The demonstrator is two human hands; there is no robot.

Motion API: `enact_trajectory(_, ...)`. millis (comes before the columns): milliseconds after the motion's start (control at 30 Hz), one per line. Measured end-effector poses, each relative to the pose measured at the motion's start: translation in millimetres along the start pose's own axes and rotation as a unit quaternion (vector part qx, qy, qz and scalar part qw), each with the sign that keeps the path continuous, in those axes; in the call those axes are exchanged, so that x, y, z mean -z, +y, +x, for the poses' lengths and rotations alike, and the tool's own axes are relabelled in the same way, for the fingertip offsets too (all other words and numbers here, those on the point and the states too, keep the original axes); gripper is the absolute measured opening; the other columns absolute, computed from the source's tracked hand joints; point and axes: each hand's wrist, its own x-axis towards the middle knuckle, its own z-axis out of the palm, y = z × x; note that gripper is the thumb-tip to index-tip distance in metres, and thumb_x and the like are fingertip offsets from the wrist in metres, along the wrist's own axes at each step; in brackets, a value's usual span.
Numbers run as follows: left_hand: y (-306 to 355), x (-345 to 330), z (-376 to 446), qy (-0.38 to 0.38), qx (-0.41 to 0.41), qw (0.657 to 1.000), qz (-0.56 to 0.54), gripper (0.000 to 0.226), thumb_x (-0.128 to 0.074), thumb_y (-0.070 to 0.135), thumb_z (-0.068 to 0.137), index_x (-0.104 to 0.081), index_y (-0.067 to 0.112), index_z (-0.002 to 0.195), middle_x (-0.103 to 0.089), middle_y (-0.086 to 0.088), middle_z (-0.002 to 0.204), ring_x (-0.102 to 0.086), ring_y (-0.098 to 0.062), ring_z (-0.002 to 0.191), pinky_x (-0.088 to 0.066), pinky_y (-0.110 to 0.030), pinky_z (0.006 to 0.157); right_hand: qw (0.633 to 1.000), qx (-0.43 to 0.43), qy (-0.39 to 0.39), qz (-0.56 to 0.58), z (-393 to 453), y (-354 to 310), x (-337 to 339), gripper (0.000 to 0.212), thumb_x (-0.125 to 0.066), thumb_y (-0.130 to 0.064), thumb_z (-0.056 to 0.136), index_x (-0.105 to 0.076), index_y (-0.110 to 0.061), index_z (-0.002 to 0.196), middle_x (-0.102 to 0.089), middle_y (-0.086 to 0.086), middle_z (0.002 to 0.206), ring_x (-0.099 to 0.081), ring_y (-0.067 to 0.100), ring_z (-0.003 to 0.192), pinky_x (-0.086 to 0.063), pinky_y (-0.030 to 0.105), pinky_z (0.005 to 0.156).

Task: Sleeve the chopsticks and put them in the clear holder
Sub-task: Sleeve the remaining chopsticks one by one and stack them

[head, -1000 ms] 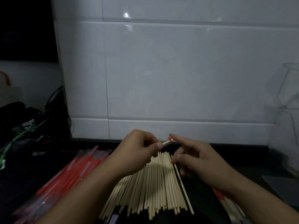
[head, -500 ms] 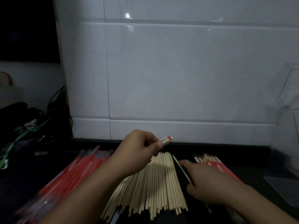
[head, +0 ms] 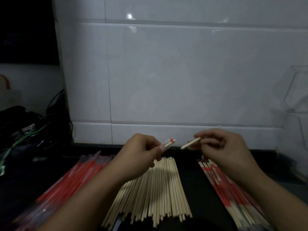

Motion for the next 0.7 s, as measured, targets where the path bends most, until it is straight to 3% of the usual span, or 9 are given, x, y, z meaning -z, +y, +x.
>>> enact_trajectory(100,0,0,-1,-0.005,-0.002,1.0,-0.001,0.017,-0.06,0.035,0.097,-0.072,0.024,0.094,-0.073,0.004,0.078,-0.066,-0.005,0.065,-0.056,-0.028,0.069,0.988,0.049,0.115,0.088,3,-4,2,0.007,-0.06,-0.001,0.093,-0.066,-0.005,0.091,-0.075,0.009,0.075,-0.072,0.02,0.065,-0.049,0.02,0.049)
enact_trajectory(233,0,-1,-1,-0.021,-0.003,1.0,-0.001,0.016,-0.06,0.035,0.096,-0.072,0.025,0.095,-0.072,0.005,0.079,-0.066,-0.005,0.066,-0.057,-0.028,0.07,0.965,0.05,0.215,0.138,6,-3,10,0.023,-0.048,-0.02,0.102,-0.065,-0.013,0.088,-0.068,0.006,0.065,-0.059,0.015,0.054,-0.043,0.02,0.046)
enact_trajectory(433,1,-2,-1,-0.043,-0.005,0.999,0.009,0.014,-0.06,0.035,0.096,-0.071,0.028,0.093,-0.073,0.004,0.081,-0.069,-0.011,0.072,-0.06,-0.035,0.075,0.959,0.007,0.215,0.183,6,-3,9,0.029,-0.044,-0.025,0.104,-0.061,-0.012,0.085,-0.065,0.005,0.06,-0.056,0.014,0.05,-0.041,0.022,0.046)
enact_trajectory(700,1,-4,-1,-0.052,-0.009,0.998,0.016,0.015,-0.06,0.036,0.096,-0.072,0.027,0.093,-0.072,0.006,0.079,-0.067,-0.005,0.068,-0.055,-0.025,0.068,0.963,0.018,0.218,0.158,5,-3,8,0.029,-0.043,-0.024,0.104,-0.061,-0.011,0.085,-0.065,0.004,0.06,-0.055,0.013,0.049,-0.042,0.019,0.043)
